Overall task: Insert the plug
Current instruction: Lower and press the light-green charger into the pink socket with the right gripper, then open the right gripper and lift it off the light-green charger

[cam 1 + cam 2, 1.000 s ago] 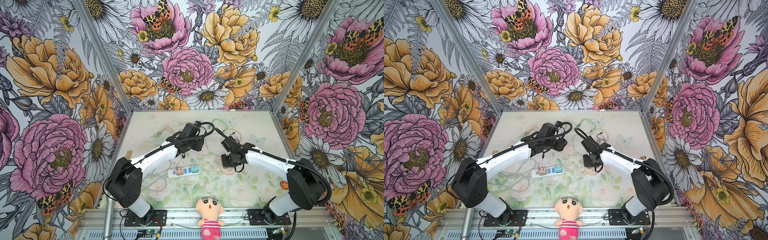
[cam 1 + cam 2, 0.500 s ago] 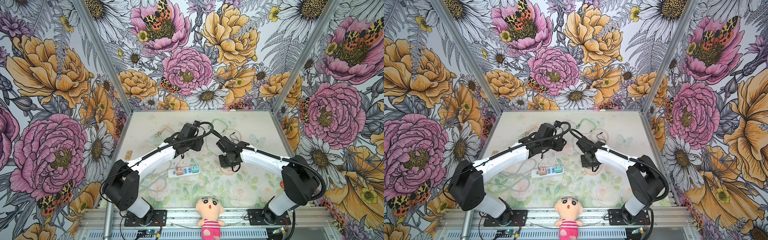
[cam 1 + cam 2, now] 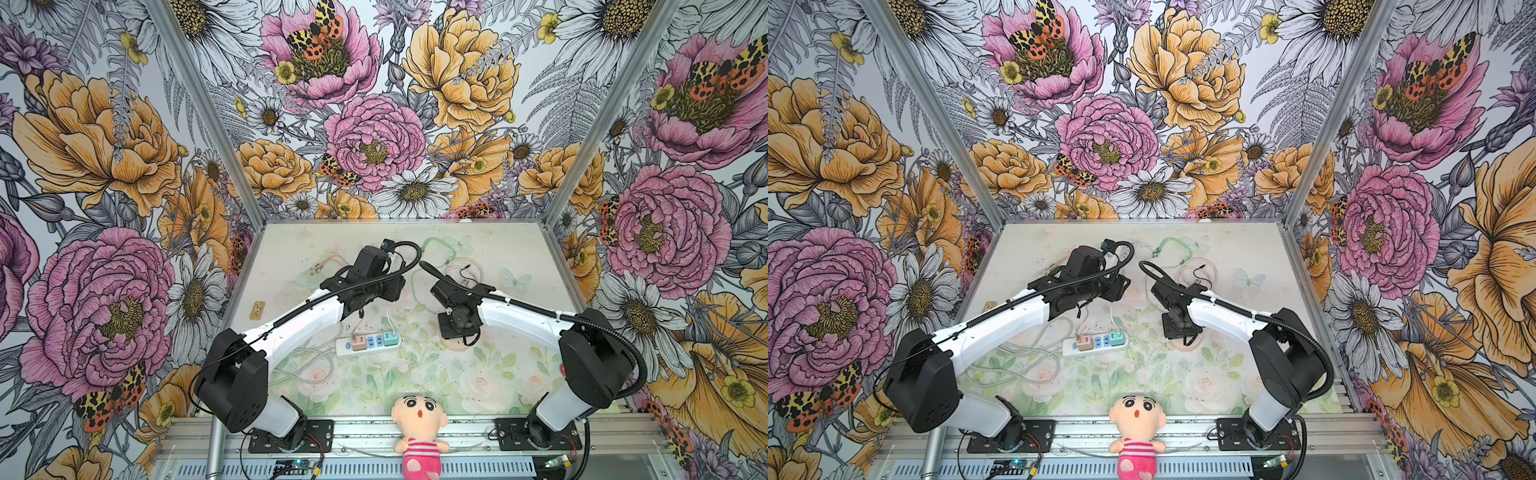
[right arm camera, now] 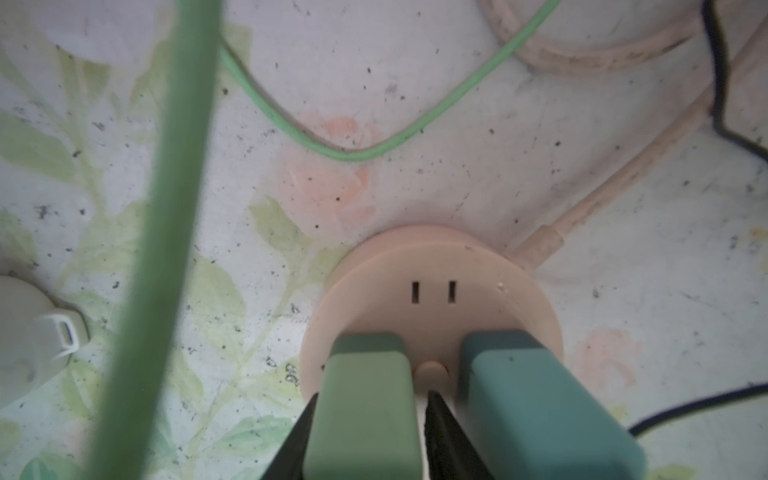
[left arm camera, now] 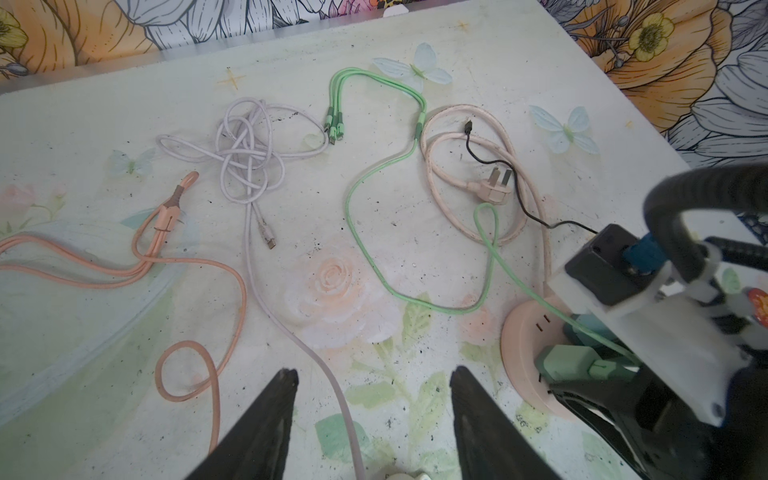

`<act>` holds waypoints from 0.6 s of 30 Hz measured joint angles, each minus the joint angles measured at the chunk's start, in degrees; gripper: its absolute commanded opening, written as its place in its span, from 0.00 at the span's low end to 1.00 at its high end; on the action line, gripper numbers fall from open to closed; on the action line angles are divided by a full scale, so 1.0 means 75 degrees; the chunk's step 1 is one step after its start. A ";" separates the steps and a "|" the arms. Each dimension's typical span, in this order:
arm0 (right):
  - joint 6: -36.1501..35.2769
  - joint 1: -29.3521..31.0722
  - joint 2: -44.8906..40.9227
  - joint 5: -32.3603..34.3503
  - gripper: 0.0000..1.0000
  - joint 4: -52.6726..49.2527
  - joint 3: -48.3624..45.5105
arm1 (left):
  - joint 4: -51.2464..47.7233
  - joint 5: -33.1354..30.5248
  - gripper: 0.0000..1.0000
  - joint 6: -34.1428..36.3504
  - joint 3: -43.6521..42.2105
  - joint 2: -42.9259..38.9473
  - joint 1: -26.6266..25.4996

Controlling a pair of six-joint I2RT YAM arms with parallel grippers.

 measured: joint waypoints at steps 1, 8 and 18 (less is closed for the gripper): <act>0.0006 0.0000 -0.0026 -0.0041 0.43 -0.0079 0.0000 | -0.0009 0.0012 0.62 0.0000 -0.0017 -0.0041 0.0000; 0.0137 0.0070 -0.0306 -0.0198 0.49 -0.0595 -0.0137 | 0.0015 0.0143 0.62 0.0000 -0.0064 -0.0236 0.0000; 0.0178 0.0131 -0.1346 -0.0376 0.51 -0.1437 -0.0236 | -0.0003 0.0224 0.63 0.0000 -0.0085 -0.0306 0.0000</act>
